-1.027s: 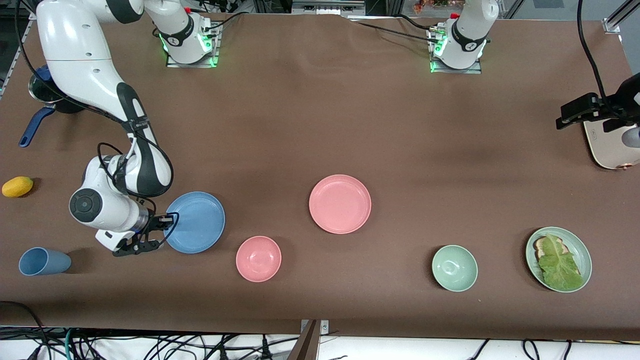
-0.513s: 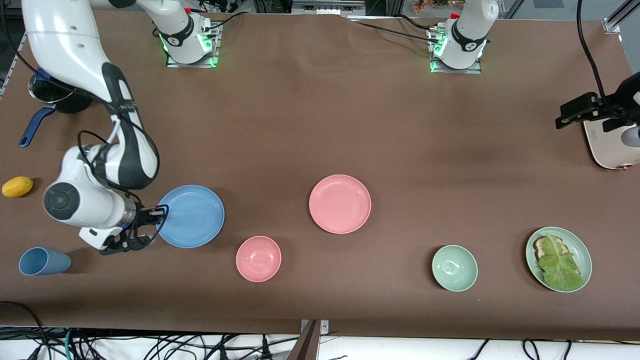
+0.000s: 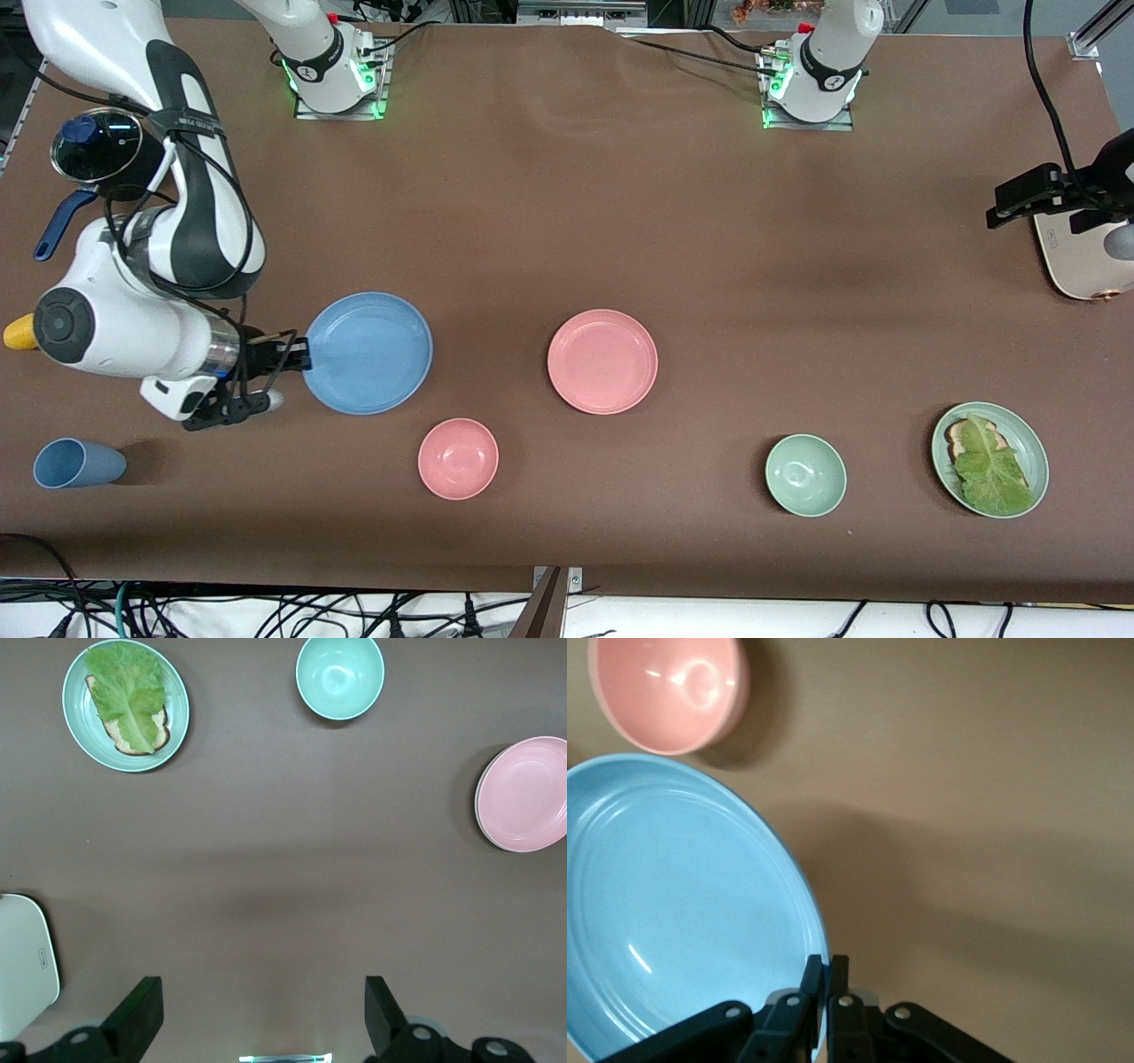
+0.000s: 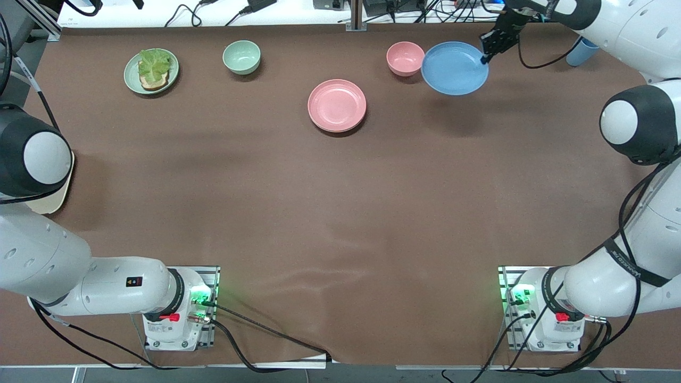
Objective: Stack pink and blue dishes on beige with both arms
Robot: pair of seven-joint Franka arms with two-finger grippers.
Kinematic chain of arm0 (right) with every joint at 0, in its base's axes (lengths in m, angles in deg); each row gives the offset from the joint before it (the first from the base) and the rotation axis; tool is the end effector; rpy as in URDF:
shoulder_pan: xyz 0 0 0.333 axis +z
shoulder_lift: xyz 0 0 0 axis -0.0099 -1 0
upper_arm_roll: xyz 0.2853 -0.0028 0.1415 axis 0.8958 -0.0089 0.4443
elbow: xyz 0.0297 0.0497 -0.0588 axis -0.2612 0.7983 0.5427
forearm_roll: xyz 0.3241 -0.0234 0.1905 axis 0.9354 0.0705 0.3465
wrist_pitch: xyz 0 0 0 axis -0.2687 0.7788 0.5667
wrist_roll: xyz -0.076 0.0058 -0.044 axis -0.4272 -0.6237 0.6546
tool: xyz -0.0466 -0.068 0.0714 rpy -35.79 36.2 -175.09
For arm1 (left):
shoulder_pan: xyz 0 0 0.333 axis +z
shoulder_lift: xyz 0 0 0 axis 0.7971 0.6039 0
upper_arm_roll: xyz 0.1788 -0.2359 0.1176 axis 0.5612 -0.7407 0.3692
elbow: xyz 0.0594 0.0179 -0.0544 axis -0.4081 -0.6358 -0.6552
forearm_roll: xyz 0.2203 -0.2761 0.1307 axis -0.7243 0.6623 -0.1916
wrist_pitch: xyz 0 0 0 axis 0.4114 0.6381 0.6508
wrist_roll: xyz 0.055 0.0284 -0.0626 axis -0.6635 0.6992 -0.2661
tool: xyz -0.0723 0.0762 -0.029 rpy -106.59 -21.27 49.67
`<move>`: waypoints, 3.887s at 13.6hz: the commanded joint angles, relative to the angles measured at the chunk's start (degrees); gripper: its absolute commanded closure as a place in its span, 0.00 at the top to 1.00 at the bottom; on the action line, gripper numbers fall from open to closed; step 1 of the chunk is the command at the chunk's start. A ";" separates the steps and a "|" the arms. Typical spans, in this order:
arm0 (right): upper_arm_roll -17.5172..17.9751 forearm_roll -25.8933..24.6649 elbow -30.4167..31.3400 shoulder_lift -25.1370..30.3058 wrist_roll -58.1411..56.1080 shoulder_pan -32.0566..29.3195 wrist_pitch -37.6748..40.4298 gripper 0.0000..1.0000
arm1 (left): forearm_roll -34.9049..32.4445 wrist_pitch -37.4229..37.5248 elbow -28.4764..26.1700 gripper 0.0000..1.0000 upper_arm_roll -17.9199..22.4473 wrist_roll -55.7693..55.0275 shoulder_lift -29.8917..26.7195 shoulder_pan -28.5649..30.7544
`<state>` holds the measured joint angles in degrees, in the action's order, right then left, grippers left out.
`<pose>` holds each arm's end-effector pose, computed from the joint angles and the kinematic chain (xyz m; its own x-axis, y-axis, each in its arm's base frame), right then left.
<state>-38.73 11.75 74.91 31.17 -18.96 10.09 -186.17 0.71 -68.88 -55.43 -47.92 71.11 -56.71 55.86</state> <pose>0.6753 0.1169 0.3611 0.9720 0.2198 -0.0828 0.1979 -0.9563 -0.2154 0.5709 0.0009 0.6450 0.9925 -0.0321 -0.1179 -0.0285 -0.9991 0.0320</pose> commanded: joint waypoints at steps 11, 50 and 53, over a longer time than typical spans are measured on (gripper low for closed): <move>-0.23 -2.67 -5.93 -11.66 47.05 25.09 -18.47 0.00 | 1.05 0.35 0.30 1.00 -0.16 -0.23 -0.37 -0.11; -4.36 -12.86 18.91 33.73 13.42 4.63 13.33 1.00 | 2.02 0.35 0.47 1.00 -0.95 -0.15 -0.46 -0.37; -3.75 -13.91 19.03 35.52 10.36 2.44 13.94 1.00 | 2.02 0.35 0.47 1.00 -0.87 -0.15 -0.55 -0.37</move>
<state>-44.30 -0.77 90.98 64.07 -6.04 14.90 -171.62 1.50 -68.88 -55.29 -48.89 71.11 -56.74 55.43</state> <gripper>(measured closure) 0.000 0.000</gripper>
